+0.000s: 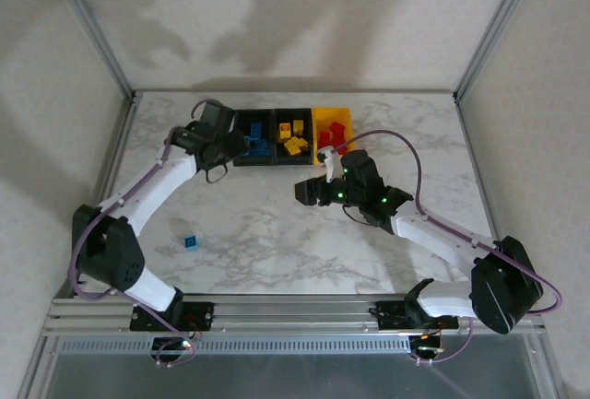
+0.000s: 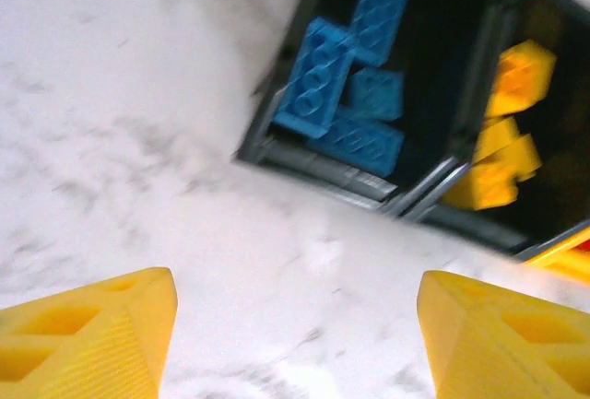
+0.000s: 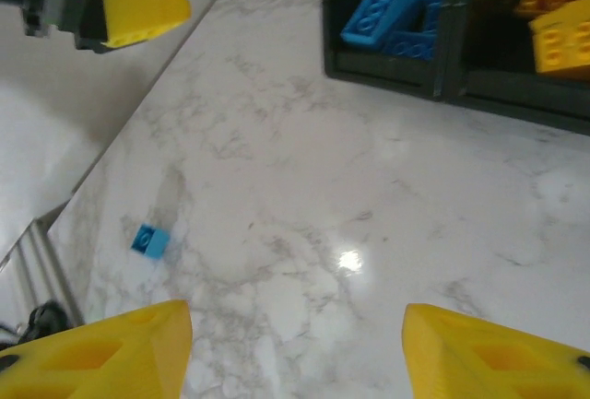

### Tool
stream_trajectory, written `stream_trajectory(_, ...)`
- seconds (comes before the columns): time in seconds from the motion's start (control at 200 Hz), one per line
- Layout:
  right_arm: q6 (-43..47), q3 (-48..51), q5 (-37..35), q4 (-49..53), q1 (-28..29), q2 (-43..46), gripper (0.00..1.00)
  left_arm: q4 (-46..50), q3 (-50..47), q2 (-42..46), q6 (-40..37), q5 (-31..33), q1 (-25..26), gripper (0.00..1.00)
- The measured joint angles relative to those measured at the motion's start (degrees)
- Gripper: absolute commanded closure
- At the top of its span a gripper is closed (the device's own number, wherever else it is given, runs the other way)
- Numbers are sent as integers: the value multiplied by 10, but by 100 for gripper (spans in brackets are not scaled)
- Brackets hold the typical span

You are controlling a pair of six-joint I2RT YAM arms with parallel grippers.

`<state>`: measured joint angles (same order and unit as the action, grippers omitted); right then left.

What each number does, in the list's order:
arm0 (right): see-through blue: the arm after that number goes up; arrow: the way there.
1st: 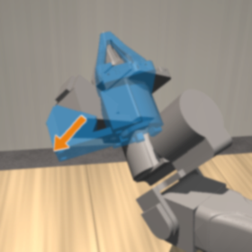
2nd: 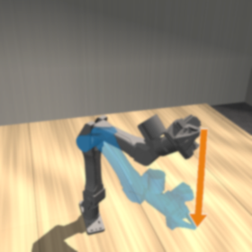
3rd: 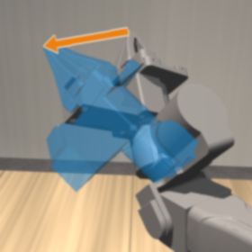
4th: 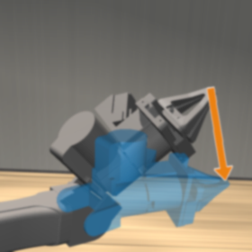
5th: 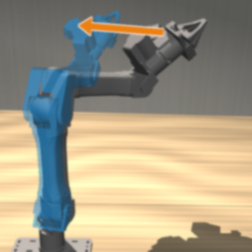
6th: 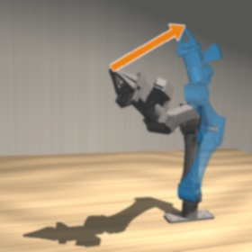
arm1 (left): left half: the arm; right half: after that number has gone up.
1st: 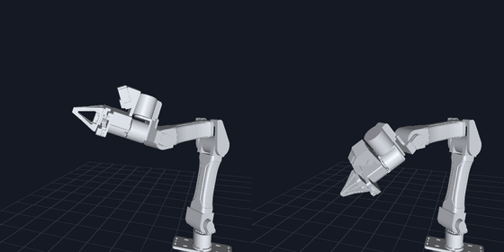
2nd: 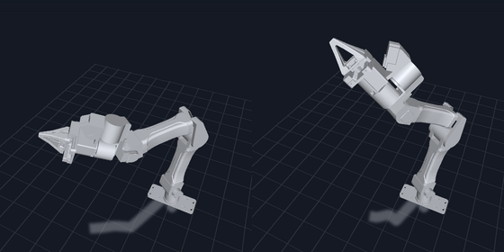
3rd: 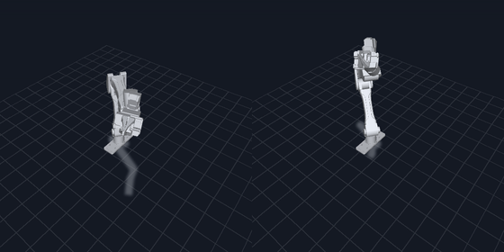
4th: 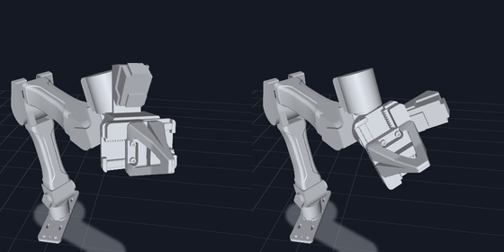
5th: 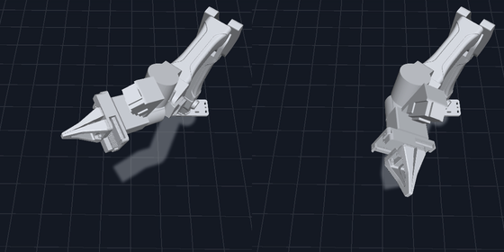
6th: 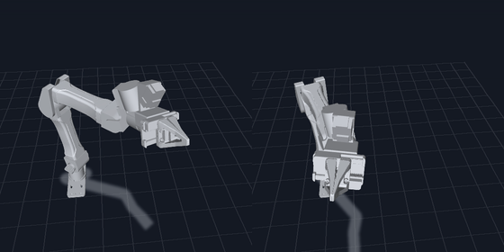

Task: Sort the legos into containers by color
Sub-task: Pick up the lego from the middle-left of the table.

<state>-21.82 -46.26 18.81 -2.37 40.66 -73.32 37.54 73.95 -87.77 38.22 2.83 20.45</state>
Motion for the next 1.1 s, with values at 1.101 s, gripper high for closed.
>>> stream_trajectory(1.101,24,28,38,-51,42,0,40,88,-326,134,73,39,-7,19)
